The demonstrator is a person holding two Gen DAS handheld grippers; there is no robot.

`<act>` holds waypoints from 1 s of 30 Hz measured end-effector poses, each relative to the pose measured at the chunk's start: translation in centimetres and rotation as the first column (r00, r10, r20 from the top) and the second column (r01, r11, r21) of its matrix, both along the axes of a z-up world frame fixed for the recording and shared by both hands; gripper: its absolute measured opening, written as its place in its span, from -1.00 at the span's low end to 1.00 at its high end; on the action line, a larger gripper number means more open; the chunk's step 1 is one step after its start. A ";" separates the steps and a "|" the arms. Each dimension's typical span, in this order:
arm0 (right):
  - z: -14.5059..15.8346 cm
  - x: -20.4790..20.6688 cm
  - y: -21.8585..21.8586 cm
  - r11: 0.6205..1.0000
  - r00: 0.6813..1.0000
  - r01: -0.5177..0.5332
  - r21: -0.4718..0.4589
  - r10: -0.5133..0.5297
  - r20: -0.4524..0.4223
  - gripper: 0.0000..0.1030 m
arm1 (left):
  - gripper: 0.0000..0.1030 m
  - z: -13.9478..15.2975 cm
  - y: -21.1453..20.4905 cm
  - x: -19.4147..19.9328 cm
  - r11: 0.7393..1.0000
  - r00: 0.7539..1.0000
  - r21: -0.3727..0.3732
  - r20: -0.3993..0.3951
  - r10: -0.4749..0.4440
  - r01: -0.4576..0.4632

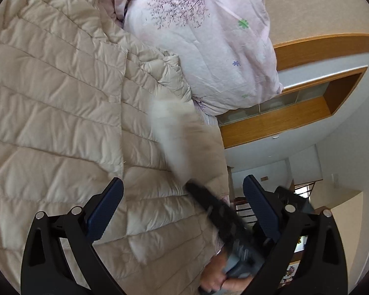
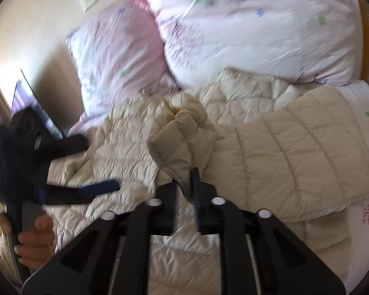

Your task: Fold large clothes

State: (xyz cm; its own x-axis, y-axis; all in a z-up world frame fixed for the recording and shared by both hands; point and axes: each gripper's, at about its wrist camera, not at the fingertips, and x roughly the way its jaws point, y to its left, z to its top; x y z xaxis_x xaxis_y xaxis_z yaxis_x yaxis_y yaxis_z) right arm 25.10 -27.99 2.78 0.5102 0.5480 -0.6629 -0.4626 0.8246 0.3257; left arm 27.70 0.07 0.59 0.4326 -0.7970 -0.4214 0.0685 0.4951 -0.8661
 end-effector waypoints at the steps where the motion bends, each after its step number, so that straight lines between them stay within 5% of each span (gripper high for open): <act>1: 0.0 -0.5 0.3 1.000 1.000 -0.011 -0.006 0.011 -0.003 0.25 | 0.92 -0.2 -0.3 0.4 1.000 1.000 -0.001 -0.008 -0.002 0.002; 5: 0.3 -1.6 -1.3 0.998 0.998 -0.012 0.056 0.015 -0.055 0.34 | 0.71 -1.2 -1.4 1.7 1.000 1.000 -0.025 -0.019 0.001 -0.002; 9: -1.5 -0.3 -6.1 0.952 0.947 0.122 0.281 -0.027 -0.319 0.40 | 0.60 -2.5 -2.3 2.8 1.000 0.997 0.016 -0.079 0.012 -0.010; 13: -4.8 1.2 -11.6 0.839 0.843 0.356 0.410 -0.100 -0.528 0.40 | 0.27 -3.4 -3.3 3.7 0.999 0.993 0.038 -0.116 0.002 0.002; 15: -5.8 1.6 -13.9 0.770 0.812 0.455 0.447 -0.153 -0.563 0.40 | 0.05 -3.6 -3.8 3.9 0.998 0.993 0.055 -0.119 0.003 0.003; 17: -6.5 2.0 -16.0 0.696 0.789 0.533 0.481 -0.203 -0.580 0.40 | -0.52 -3.7 -4.0 4.3 0.998 0.994 0.058 -0.113 0.000 0.006; 20: -6.8 2.4 -17.8 0.627 0.772 0.593 0.505 -0.264 -0.579 0.40 | -0.83 -3.4 -3.9 4.6 0.998 0.996 0.065 -0.086 0.004 0.001; 30: -7.0 3.2 -17.7 0.643 0.779 0.595 0.483 -0.315 -0.542 0.30 | -0.87 -0.5 3.5 1.4 0.972 0.979 0.138 0.100 0.177 -0.190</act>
State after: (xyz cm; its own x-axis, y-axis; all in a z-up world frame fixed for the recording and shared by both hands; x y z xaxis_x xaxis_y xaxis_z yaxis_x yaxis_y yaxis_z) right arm 28.29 -45.64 -4.21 0.5936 0.6548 -0.4678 0.1940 0.4477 0.8729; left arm 29.06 3.54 0.06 0.6061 -0.6327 -0.4820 0.0361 0.6273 -0.7780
